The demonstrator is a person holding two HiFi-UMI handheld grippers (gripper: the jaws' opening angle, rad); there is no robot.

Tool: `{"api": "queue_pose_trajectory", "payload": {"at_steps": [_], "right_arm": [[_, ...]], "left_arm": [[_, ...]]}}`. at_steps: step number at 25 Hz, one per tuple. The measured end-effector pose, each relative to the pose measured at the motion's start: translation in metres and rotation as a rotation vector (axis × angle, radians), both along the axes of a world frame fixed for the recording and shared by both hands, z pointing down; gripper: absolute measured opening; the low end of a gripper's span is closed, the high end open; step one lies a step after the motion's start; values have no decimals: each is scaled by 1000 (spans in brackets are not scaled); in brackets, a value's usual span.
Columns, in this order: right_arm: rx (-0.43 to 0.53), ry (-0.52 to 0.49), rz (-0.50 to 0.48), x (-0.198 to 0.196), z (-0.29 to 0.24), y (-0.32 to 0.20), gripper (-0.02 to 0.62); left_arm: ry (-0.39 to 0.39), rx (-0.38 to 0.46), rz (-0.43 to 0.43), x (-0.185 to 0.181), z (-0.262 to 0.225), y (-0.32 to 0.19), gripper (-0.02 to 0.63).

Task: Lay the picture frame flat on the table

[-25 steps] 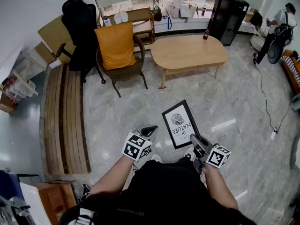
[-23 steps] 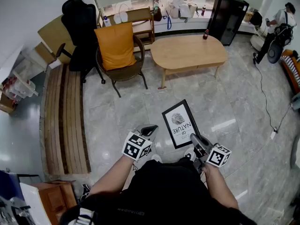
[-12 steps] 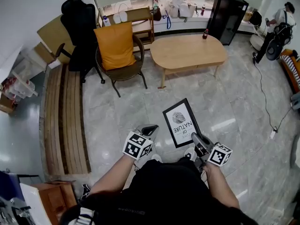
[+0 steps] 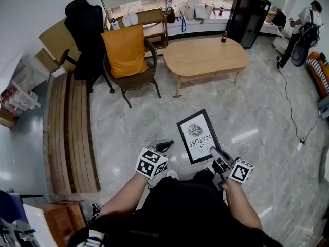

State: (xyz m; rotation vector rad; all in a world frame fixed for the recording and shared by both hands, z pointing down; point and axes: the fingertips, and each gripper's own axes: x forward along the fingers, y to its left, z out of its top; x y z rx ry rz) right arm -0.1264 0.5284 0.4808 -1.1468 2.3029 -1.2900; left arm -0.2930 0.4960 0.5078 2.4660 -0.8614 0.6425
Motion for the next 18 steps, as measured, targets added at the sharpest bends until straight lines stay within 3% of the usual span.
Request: {"api": "queue_pose_trajectory", "payload": {"at_steps": [9, 18], "right_arm": [[-77, 10, 32, 23, 21, -22, 32], [-34, -26, 11, 56, 17, -140, 32]], "left_arm": [[-15, -65, 24, 21, 23, -19, 6], [-59, -37, 6, 53, 12, -122, 6]]}}
